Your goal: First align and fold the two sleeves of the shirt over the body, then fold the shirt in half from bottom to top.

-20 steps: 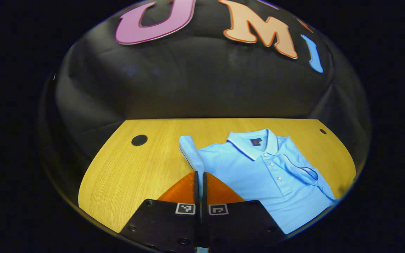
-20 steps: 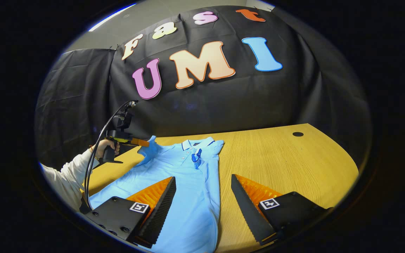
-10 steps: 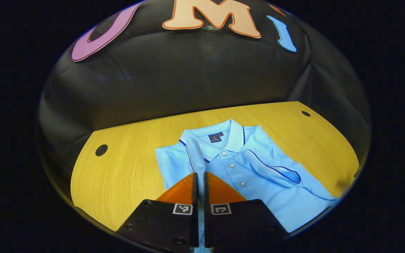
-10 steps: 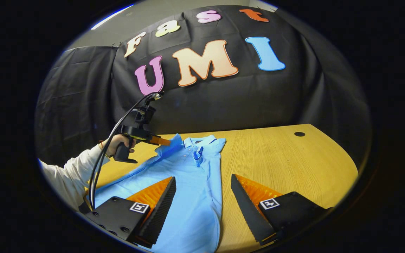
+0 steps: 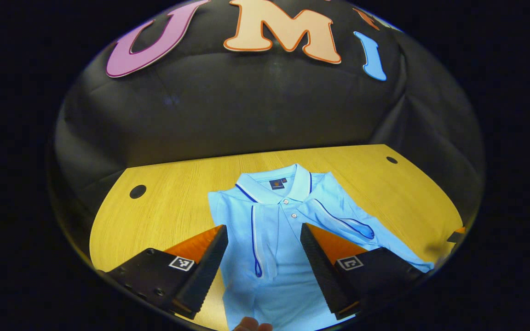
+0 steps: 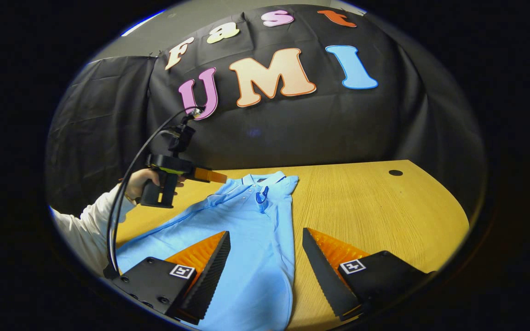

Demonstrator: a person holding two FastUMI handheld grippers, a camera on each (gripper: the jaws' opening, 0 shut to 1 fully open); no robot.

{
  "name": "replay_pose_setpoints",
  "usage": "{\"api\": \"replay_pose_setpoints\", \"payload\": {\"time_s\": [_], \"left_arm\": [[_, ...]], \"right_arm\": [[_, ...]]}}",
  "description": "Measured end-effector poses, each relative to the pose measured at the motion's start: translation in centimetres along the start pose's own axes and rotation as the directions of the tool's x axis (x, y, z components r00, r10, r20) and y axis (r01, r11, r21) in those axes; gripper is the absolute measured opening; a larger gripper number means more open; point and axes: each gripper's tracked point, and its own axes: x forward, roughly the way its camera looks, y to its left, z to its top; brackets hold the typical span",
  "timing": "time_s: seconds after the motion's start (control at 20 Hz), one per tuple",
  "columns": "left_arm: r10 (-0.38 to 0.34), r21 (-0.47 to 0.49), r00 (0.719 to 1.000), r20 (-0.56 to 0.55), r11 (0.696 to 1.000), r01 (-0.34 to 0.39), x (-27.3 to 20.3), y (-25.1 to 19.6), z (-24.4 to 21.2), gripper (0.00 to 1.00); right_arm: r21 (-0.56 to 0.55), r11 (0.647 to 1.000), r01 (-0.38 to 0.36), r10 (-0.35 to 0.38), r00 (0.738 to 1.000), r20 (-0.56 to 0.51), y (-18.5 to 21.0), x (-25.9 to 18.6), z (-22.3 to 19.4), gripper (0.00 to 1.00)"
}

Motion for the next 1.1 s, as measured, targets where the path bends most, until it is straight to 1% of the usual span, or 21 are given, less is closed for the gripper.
{"api": "replay_pose_setpoints", "payload": {"time_s": [0.2, 0.35, 0.45, 0.65, 0.8, 0.95, 1.1], "left_arm": [[-0.019, 0.028, 1.000, 0.021, 0.999, 0.018, -5.9, -0.7, -2.1, 0.96], [-0.038, 0.043, 0.999, 0.016, 0.998, 0.038, -11.0, -1.7, -5.4, 0.97], [-0.044, 0.052, 0.999, 0.013, 0.998, 0.043, -14.4, -2.3, -7.8, 0.96], [0.005, 0.073, 0.999, 0.034, 0.997, -0.007, -21.1, -2.3, -12.4, 0.96], [0.074, 0.052, 0.996, 0.049, 0.996, -0.076, -25.2, -1.8, -15.7, 0.96], [0.114, 0.046, 0.993, 0.039, 0.992, -0.116, -27.9, -2.1, -19.1, 0.96], [0.120, 0.018, 0.993, 0.009, 0.993, -0.121, -29.0, -3.0, -22.2, 0.96]], "right_arm": [[-0.020, 1.000, -0.009, 0.009, 1.000, -0.008, 0.8, -0.5, -0.3, 0.98], [-0.052, 0.998, -0.021, 0.021, 1.000, 0.000, 1.8, -1.9, -0.5, 0.98], [-0.080, 0.997, -0.021, 0.020, 1.000, -0.015, 1.9, -3.3, -1.5, 0.98], [-0.135, 0.991, -0.009, 0.002, 0.999, -0.054, 2.1, -7.2, -3.9, 0.98], [-0.124, 0.992, -0.021, 0.011, 0.997, -0.080, 2.5, -10.1, -6.0, 0.98], [-0.110, 0.994, -0.018, 0.003, 0.992, -0.128, 2.3, -12.1, -8.4, 0.98], [-0.109, 0.994, -0.028, 0.011, 0.988, -0.155, 2.6, -13.2, -10.2, 0.98]]}}
